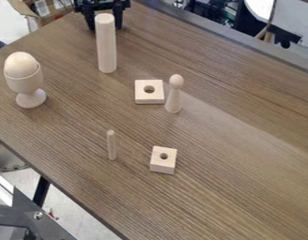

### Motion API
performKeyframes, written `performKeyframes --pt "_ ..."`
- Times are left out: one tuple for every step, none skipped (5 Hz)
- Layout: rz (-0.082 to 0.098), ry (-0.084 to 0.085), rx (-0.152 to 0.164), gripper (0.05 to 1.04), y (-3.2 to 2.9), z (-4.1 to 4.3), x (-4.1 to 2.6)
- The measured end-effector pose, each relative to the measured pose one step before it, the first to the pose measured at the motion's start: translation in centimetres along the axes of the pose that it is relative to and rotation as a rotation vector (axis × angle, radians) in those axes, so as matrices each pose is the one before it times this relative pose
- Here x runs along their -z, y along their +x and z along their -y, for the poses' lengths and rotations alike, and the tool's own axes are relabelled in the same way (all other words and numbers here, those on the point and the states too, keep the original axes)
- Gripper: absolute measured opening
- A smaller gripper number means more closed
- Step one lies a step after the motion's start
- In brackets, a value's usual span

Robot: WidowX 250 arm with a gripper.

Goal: Put the cup to the of stick

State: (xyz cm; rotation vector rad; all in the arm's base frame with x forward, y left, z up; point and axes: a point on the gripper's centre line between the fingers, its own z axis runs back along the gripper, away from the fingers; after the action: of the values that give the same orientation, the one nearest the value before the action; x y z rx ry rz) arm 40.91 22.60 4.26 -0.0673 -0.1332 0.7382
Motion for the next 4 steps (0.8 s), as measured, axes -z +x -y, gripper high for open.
performKeyframes --pt "0.0821 -0.039 0.0138 0.738 -0.645 0.478 -3.853" --pt "0.04 -0.0335 0.0084 0.738 -1.318 0.442 -2.279" --pt "0.0528 -0.027 0.0112 0.738 -0.524 0.629 -2.196" --pt "-0.0323 -0.0089 0.007 0.738 -1.595 0.503 -1.187"
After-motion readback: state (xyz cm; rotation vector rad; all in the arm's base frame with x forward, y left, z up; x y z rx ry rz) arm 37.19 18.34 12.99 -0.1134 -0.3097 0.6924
